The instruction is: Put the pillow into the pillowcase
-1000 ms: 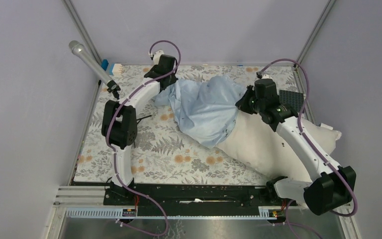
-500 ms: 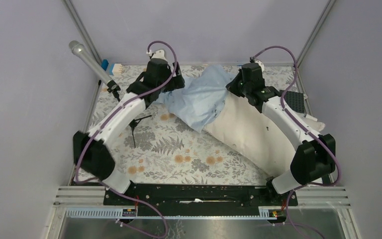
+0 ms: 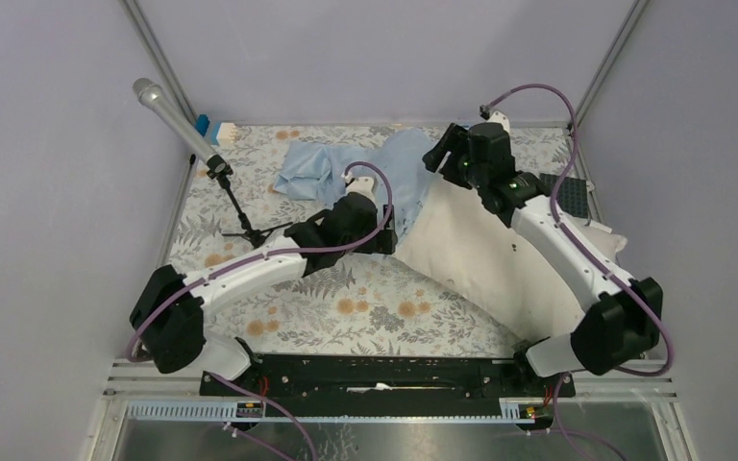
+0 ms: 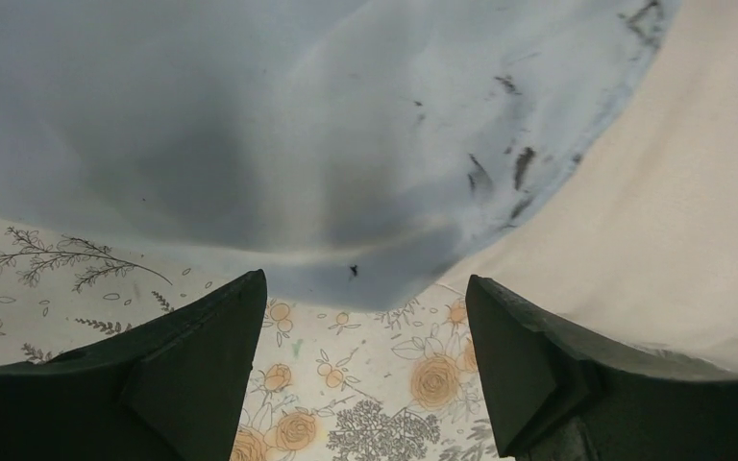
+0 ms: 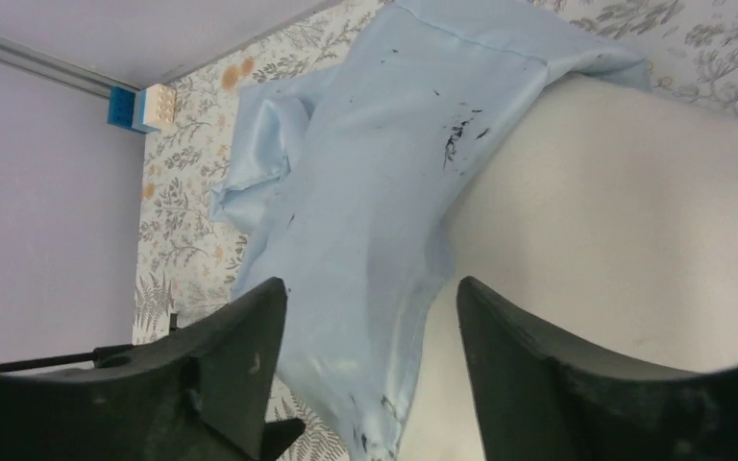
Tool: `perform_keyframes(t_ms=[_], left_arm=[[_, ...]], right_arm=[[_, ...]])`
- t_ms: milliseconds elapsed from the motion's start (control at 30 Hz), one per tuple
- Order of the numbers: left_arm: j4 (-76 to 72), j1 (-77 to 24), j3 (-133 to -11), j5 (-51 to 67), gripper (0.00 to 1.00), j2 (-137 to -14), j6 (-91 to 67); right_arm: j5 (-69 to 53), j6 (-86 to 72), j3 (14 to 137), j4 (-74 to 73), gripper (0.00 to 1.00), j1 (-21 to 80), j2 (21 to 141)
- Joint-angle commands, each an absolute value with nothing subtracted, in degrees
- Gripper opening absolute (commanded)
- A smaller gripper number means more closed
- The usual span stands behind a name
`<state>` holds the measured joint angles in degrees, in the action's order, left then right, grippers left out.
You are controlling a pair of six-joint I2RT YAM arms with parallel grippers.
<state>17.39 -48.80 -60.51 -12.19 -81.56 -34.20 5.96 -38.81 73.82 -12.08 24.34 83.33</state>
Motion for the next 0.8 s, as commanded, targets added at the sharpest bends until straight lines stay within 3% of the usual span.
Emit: perform_keyframes(t_ms=[0,100,300,400,533,767], left_arm=[[9.2,-48.9,-59.6,-13.3,0.8,-82.8,-34.8],[8.5,-50.2,-58.6,-11.2,0.81,-82.0,-35.9],[9.6,-52.3,-57.4,-14.3,0.78,-83.6,-37.2],[10.2,-52.2,-57.6,-18.3,0.62,-85.7,-37.4],[11.6,-52.2,-58.8,-19.7,0.24,-81.7,-37.2],[12.8,-52.2,-61.7,-16.0,0.0,-78.5,-34.1]], right_arm=[[7.3,-32.7,73.5,-16.1,0.77,24.7,75.1],[8.9,-29.2,71.2,-20.4,0.86,25.1,70.8],[16.3,-28.5,63.5,-24.9,0.89,32.8,65.4],[19.5,-29.4,59.7,-24.5,0.89,36.0,62.9],[24.3,-28.3,55.2,-25.3,0.91,39.8,60.0],[25.2,-25.5,48.8,-17.7,1.0,49.2,64.4]])
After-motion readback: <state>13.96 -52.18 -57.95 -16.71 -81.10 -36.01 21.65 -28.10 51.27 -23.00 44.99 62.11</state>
